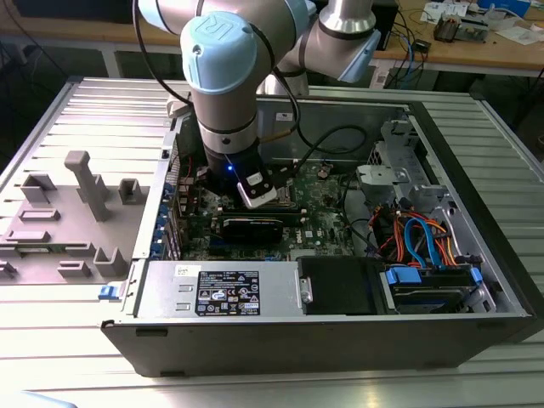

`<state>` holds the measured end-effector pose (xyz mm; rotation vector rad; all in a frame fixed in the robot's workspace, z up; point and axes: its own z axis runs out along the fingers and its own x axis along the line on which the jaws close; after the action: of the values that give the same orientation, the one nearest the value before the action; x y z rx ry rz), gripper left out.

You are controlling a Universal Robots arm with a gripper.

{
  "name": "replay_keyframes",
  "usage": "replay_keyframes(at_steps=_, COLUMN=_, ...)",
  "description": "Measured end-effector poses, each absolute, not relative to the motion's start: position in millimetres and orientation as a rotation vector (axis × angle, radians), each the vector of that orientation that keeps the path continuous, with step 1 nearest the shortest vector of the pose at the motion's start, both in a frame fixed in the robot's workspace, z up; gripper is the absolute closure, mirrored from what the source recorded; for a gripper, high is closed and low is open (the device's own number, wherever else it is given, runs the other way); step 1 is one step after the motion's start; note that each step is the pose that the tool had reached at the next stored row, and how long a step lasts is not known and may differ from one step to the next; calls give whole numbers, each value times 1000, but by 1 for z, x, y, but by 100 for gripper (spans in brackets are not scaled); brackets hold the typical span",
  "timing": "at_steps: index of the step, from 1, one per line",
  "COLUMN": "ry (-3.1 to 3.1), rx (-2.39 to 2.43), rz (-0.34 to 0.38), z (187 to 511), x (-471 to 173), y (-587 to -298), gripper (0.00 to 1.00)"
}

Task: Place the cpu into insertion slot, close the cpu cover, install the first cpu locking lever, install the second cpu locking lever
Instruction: 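Install the second cpu locking lever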

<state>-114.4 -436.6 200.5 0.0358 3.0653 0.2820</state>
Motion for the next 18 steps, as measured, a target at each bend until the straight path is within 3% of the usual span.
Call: replay_keyframes(at_steps=18, ry=3065, rx=36, rz=282, z=248, x=-112, y=-437, gripper=89)
